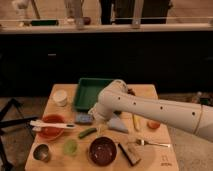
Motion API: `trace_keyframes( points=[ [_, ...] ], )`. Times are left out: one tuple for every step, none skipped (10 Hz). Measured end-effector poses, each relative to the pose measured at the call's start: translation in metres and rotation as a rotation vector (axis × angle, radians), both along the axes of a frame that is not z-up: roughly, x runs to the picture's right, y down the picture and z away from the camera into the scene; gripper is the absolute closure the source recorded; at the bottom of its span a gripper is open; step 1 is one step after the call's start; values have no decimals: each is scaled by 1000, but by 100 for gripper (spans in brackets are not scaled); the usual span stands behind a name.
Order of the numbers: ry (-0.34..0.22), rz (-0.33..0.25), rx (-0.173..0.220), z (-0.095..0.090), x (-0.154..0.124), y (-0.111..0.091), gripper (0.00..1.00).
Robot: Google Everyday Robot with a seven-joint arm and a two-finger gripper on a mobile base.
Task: Place pepper in plastic cup
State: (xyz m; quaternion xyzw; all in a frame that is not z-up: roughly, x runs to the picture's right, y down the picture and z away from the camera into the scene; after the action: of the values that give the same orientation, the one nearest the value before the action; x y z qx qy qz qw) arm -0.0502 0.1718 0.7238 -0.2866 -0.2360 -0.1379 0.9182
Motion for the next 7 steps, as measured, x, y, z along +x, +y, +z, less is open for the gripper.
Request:
trace_keyframes(
  points=[
    [8, 20, -17, 4, 2, 3, 20],
    [15, 41, -32, 12, 4, 7, 20],
    [15, 51, -43, 18, 0, 9, 20],
    [13, 61, -53, 24, -4, 11, 20],
    [14, 72, -62, 29, -5, 12, 20],
    [15, 79, -66, 32, -6, 13, 20],
    [17, 86, -70, 34, -7, 13, 20]
  ],
)
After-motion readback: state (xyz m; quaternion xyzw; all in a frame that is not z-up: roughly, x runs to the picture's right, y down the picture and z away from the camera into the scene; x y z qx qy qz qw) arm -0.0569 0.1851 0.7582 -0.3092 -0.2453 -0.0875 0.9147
